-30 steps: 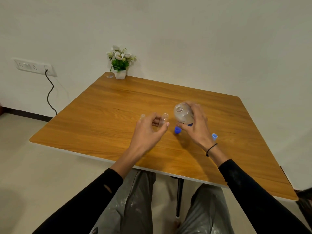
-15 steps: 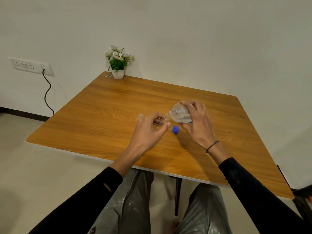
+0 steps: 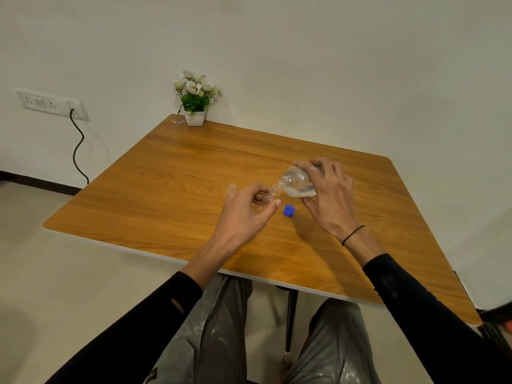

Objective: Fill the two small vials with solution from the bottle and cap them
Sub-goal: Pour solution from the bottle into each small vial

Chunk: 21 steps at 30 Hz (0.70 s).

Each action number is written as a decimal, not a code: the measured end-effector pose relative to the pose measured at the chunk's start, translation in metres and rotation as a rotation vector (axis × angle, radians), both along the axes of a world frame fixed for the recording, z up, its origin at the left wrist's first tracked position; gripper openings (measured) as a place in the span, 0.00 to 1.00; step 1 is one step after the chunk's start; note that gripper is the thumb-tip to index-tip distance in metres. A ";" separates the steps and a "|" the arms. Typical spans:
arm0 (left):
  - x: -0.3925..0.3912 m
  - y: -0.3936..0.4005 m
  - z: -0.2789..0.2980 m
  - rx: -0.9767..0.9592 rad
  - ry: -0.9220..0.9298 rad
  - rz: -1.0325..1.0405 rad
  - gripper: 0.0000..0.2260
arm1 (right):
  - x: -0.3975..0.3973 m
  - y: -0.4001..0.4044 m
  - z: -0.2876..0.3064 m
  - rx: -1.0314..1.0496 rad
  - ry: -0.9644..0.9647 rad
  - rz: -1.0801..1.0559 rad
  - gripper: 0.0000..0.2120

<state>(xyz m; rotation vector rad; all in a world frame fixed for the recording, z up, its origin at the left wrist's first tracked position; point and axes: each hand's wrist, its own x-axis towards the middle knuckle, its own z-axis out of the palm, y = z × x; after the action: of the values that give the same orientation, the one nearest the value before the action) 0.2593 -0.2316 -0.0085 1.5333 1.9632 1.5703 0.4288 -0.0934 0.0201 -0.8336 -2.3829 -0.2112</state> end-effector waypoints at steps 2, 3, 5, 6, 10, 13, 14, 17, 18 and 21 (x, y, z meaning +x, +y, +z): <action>0.001 0.000 -0.001 0.001 -0.010 0.000 0.11 | 0.000 0.000 0.000 0.014 -0.008 -0.008 0.34; 0.001 -0.001 -0.001 0.001 -0.009 0.000 0.11 | 0.000 0.000 0.000 0.024 -0.013 -0.012 0.34; 0.001 -0.001 -0.002 0.002 -0.009 -0.001 0.11 | 0.000 0.001 0.001 0.039 -0.021 -0.017 0.33; 0.001 -0.001 -0.001 -0.003 -0.009 -0.001 0.11 | 0.000 0.002 0.001 0.045 -0.026 -0.022 0.32; 0.001 -0.001 -0.002 -0.012 -0.005 0.004 0.11 | 0.000 0.002 0.002 0.060 -0.037 -0.029 0.30; 0.001 -0.001 -0.002 -0.011 -0.005 0.010 0.12 | 0.000 0.002 0.004 0.066 -0.047 -0.026 0.30; 0.001 -0.001 -0.002 -0.016 -0.002 0.013 0.12 | 0.000 0.002 0.004 0.066 -0.048 -0.024 0.30; 0.001 -0.002 0.000 -0.022 0.001 0.014 0.12 | 0.000 0.003 0.005 0.061 -0.048 -0.022 0.30; 0.001 -0.002 0.000 -0.023 0.000 0.011 0.12 | -0.001 0.003 0.005 0.061 -0.050 -0.023 0.30; 0.002 -0.002 0.000 -0.024 -0.009 0.005 0.12 | 0.000 0.003 0.004 0.068 -0.052 -0.026 0.30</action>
<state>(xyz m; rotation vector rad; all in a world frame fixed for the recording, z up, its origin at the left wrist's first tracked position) 0.2610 -0.2335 -0.0083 1.5110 1.9760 1.5464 0.4283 -0.0906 0.0243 -0.8373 -2.4004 -0.3259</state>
